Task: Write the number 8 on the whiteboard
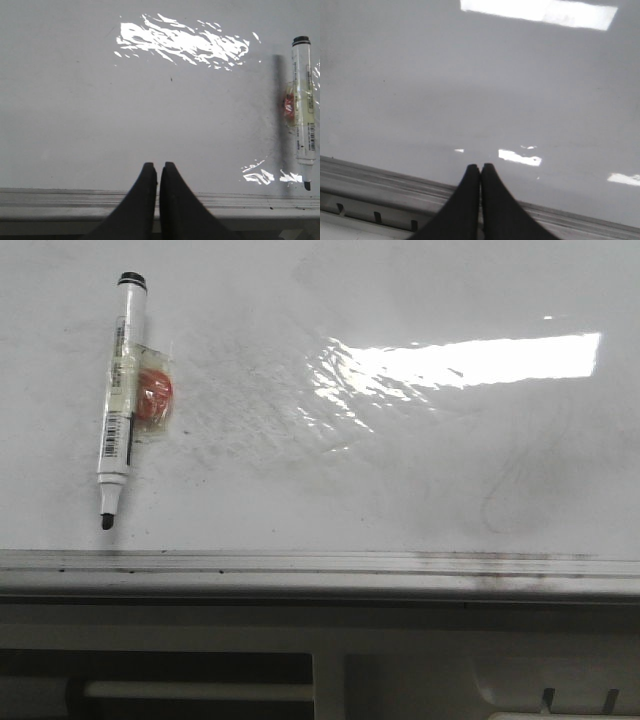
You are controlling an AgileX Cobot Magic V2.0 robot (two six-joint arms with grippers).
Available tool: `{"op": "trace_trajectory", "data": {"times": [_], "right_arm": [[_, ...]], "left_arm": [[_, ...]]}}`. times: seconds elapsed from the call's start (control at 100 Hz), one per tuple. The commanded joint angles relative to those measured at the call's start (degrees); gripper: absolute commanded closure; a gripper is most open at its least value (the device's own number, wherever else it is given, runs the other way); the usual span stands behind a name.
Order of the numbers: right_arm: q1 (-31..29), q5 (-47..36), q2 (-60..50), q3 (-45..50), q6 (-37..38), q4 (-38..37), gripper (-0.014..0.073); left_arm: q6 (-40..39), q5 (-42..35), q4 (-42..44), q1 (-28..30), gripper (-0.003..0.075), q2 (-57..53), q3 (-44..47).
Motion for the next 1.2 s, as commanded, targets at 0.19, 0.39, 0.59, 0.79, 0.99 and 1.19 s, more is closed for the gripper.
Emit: {"op": "trace_trajectory", "data": {"times": [0.19,0.39,0.59,0.79,0.99,1.19], "right_arm": [[-0.28,-1.03,-1.28,0.66,0.17,-0.67,0.0636],[-0.28,-1.03,-1.28,0.66,0.17,-0.67,0.0636],[-0.28,-1.03,-1.28,0.66,0.17,-0.67,0.0636],[-0.28,-6.69,-1.28,0.66,0.17,-0.67,0.0636],[-0.28,-19.35,-1.28,0.66,1.00,19.04,0.0636],[-0.28,-21.28,-1.28,0.07,1.00,47.54,0.0636]], "left_arm": [[-0.12,-4.23,-0.72,-0.40,0.0741,-1.57,2.31],[-0.12,-4.23,-0.72,-0.40,0.0741,-1.57,2.31],[-0.12,-4.23,-0.72,-0.40,0.0741,-1.57,2.31],[-0.12,-4.41,-0.72,-0.40,0.0741,-1.57,2.31],[-0.79,-6.37,-15.81,-0.40,0.0741,-1.57,2.31],[-0.52,-9.73,-45.80,-0.40,0.0741,-1.57,2.06]]}}
